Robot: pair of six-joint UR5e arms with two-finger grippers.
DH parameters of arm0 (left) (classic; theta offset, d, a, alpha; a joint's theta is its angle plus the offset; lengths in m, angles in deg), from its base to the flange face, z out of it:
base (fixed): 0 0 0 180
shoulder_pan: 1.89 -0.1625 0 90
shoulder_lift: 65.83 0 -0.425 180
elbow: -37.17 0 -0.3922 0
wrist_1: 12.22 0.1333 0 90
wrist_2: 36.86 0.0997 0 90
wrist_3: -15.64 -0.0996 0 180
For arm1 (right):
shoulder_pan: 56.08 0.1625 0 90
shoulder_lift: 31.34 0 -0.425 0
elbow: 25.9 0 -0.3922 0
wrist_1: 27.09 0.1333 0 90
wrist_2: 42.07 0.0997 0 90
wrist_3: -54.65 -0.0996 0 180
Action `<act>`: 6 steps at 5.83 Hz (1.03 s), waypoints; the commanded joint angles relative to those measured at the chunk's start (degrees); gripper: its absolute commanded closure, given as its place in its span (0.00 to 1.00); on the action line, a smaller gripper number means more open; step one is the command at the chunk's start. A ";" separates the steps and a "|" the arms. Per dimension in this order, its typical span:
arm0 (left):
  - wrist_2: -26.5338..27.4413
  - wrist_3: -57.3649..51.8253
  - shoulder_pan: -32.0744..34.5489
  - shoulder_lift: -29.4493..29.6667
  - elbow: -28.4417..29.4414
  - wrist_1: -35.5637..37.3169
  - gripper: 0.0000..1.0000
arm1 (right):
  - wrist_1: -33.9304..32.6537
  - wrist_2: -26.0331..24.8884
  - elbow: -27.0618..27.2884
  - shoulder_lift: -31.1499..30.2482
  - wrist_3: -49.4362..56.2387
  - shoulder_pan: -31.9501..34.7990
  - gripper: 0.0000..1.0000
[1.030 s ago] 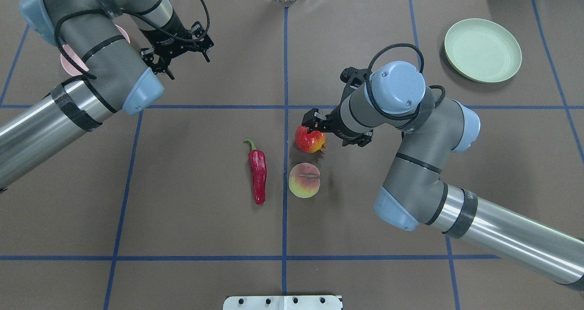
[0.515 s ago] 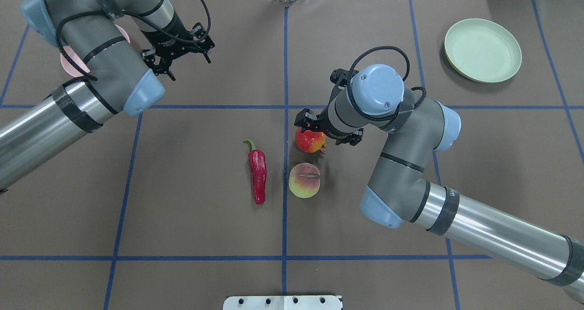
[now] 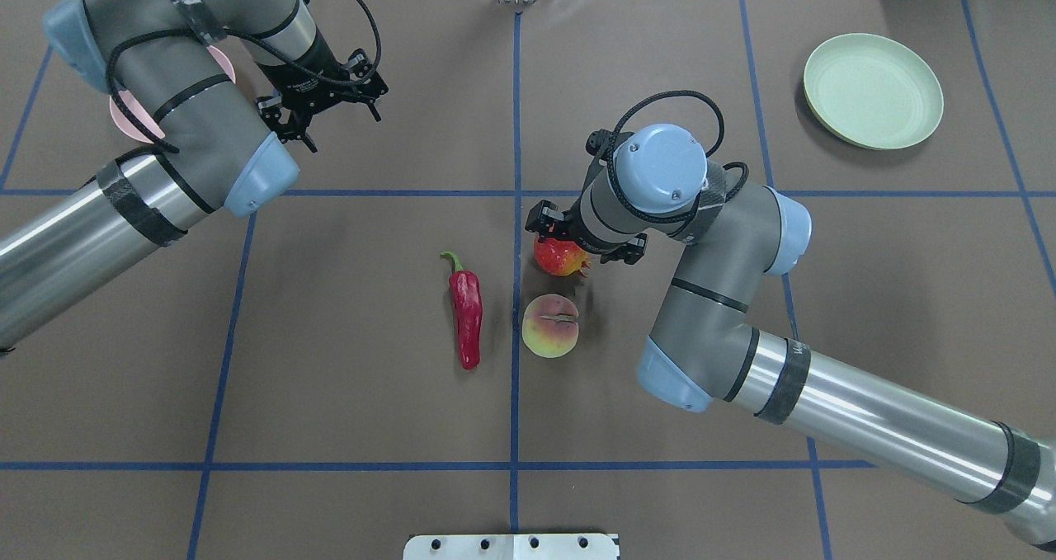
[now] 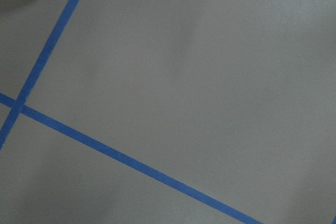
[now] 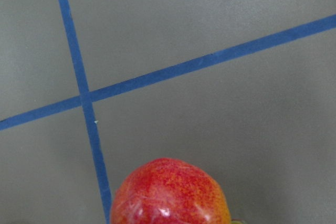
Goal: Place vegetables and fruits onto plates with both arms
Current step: 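Lower the right gripper onto the pomegranate and close on it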
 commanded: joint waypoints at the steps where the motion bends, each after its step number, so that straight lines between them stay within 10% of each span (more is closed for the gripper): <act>1: 0.15 0.00 -0.23 -0.08 0.00 -0.02 0.00 | 0.19 -1.06 -0.36 0.87 -0.21 0.00 0.01; 6: 0.16 0.09 -0.49 -0.08 0.00 -0.02 0.00 | 3.17 -2.38 -3.16 0.96 -1.18 -0.79 0.01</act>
